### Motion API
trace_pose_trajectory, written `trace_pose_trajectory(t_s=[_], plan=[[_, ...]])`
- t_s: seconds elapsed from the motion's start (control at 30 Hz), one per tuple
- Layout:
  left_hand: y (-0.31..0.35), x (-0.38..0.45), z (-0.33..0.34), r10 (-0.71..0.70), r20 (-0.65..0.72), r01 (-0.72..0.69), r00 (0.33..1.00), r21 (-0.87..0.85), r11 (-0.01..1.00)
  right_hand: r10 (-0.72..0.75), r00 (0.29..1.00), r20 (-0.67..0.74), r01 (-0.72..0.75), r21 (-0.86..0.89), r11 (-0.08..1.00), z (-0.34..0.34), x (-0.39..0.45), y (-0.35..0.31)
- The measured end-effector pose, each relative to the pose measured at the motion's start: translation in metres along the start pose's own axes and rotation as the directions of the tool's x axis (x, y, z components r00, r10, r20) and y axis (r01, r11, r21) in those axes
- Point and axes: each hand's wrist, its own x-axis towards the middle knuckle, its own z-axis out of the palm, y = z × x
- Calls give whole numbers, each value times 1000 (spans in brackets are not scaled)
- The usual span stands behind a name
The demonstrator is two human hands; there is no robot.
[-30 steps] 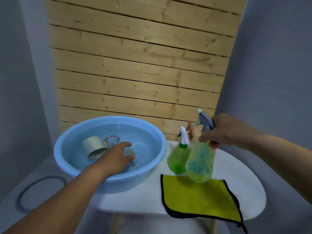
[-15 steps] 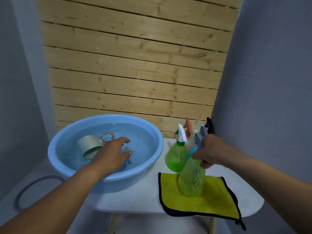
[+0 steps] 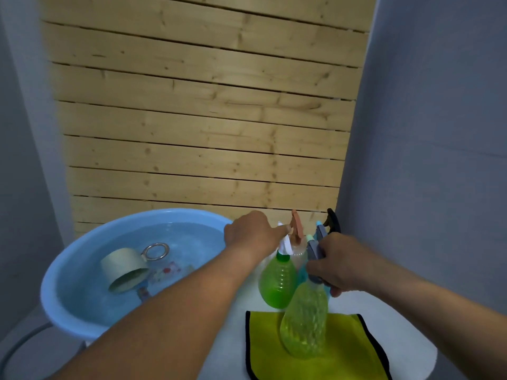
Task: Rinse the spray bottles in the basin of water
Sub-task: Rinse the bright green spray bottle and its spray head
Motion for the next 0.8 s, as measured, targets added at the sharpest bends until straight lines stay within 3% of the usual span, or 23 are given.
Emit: trace_pose_trajectory(t_s=[0.27, 0.53, 0.8], plan=[[32, 16, 34, 17, 109, -64, 994, 439, 896, -79, 994, -82, 78, -20, 997, -39, -6, 0], [32, 21, 11, 102, 80, -126, 992, 406, 905, -142, 951, -275, 157, 36, 987, -95, 9, -21], [59, 47, -107, 81, -17, -70, 997, 354, 933, -98, 966, -239, 135, 148, 980, -92, 42, -37]])
